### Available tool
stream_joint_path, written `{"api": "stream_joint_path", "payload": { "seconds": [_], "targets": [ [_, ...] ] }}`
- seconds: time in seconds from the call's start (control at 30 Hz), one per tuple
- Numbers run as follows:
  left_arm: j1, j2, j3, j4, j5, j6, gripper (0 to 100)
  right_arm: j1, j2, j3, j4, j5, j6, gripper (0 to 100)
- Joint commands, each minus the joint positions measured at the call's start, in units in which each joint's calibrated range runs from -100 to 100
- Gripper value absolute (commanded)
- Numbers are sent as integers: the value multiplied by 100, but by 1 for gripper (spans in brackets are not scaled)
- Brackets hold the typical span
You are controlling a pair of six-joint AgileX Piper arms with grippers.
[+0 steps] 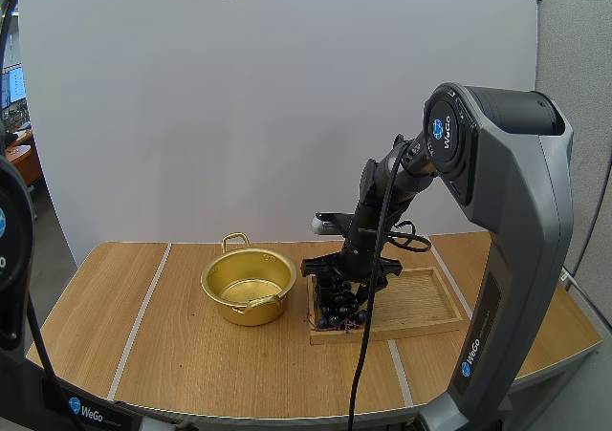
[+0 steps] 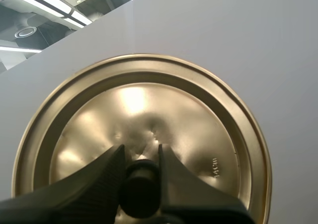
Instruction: Open the pot, put the grape inside, and close it
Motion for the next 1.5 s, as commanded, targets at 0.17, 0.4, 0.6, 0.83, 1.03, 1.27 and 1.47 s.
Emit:
{"api": "stream_joint_path", "payload": {
  "seconds": [0.17, 0.4, 0.6, 0.83, 1.03, 1.27, 1.47],
  "targets": [
    [-15, -49, -45, 57, -134, -27, 0, 91, -35, -35, -162, -44, 61, 0],
    [-15, -49, -45, 57, -134, -27, 0, 91, -35, -35, -139, -47, 61, 0],
    [-15, -49, -45, 57, -134, -27, 0, 91, -219, -35, -137, 181, 61, 0],
    [-15, -49, -45, 57, -134, -27, 0, 91, -1080, -37, -174, 392, 61, 0],
    [-15, -49, -45, 57, -134, -27, 0, 91, -1767, -472, -100, 1171, 61, 0],
    [-15, -49, -45, 57, -134, -27, 0, 283, -1936, -1291, 29, 1946, 61, 0],
    [-15, -49, -45, 57, -134, -27, 0, 772, -1838, -1739, 29, 1930, 103, 0]
  ]
}}
